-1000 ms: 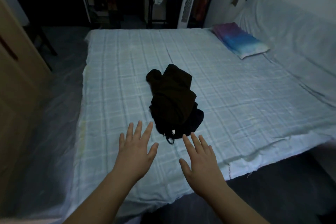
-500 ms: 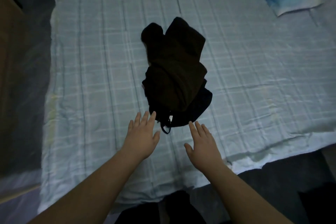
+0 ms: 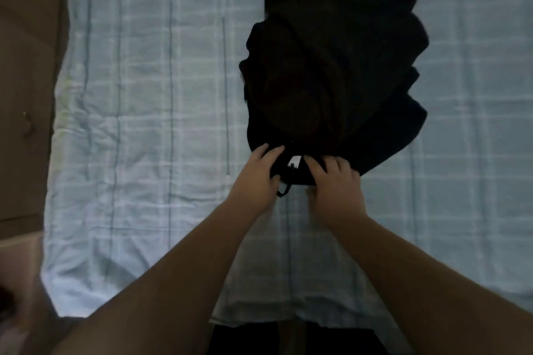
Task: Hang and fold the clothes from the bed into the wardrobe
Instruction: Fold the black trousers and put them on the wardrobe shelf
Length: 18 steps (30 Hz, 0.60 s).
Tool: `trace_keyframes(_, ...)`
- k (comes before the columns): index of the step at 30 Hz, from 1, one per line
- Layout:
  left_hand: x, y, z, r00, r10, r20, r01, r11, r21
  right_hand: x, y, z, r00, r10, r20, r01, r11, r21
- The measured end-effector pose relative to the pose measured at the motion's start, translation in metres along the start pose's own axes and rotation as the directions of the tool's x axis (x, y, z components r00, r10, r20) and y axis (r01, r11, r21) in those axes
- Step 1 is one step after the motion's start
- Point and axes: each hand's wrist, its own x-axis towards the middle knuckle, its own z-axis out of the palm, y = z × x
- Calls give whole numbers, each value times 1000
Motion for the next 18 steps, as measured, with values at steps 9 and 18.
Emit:
trace_keyframes(9, 1, 14, 1, 993, 54, 101, -77, 967, 244, -8, -4, -18, 997, 29, 68, -37, 992, 121)
trace_keyframes(18, -64, 72, -70, 991, 112, 77, -86, 956, -282, -74, -38, -145, 986, 64, -153, 62, 717, 694)
